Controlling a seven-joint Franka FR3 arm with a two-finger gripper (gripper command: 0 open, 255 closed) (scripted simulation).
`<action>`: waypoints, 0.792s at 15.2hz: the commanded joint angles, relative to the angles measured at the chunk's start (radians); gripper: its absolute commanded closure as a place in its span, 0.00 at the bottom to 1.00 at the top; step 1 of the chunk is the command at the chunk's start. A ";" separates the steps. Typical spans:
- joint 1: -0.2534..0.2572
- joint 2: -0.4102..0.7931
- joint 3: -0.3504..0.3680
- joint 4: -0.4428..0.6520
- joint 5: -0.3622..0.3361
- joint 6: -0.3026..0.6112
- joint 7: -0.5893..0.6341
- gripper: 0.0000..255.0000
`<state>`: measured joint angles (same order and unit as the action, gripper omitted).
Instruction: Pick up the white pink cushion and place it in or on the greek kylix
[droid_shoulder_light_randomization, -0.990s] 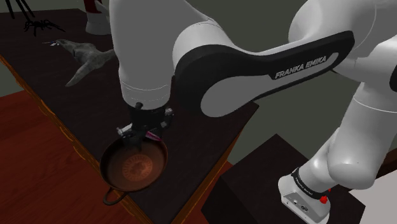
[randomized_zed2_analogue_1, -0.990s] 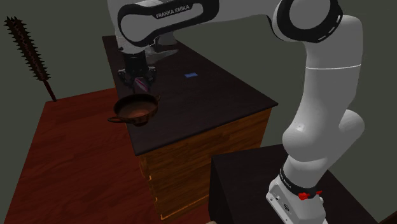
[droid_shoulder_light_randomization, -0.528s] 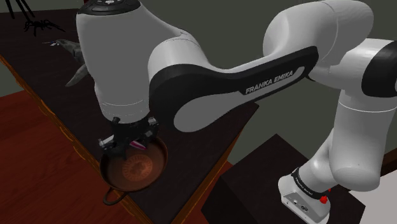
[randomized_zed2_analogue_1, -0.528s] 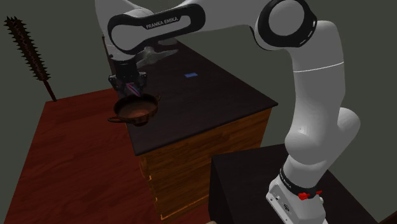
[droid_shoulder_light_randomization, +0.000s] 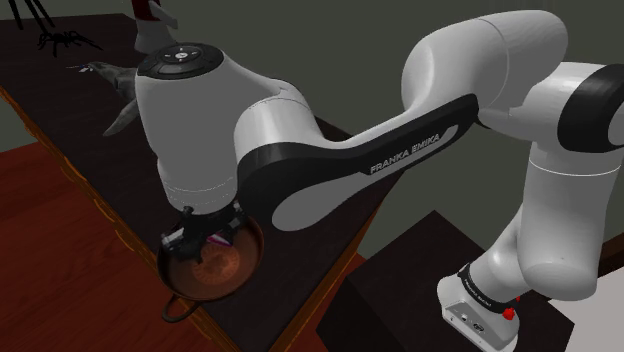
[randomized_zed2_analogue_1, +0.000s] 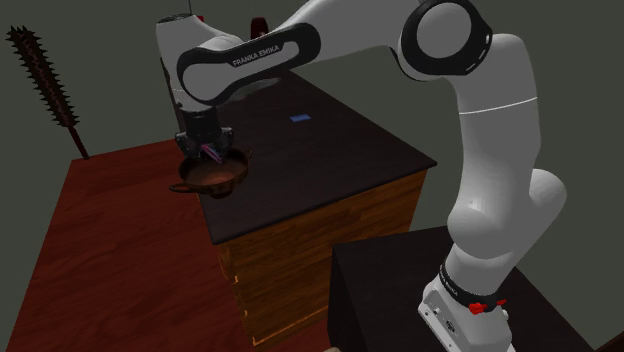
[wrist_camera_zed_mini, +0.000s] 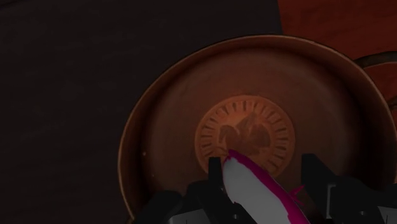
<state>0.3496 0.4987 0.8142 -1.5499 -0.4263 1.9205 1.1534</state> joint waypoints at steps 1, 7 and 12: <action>-0.001 0.000 0.000 -0.005 -0.001 0.005 0.001 1.00; -0.001 0.000 0.000 -0.004 -0.001 0.005 0.001 0.00; -0.001 0.000 0.000 -0.004 -0.001 0.005 0.001 0.00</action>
<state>0.3489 0.4989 0.8138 -1.5544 -0.4272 1.9254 1.1545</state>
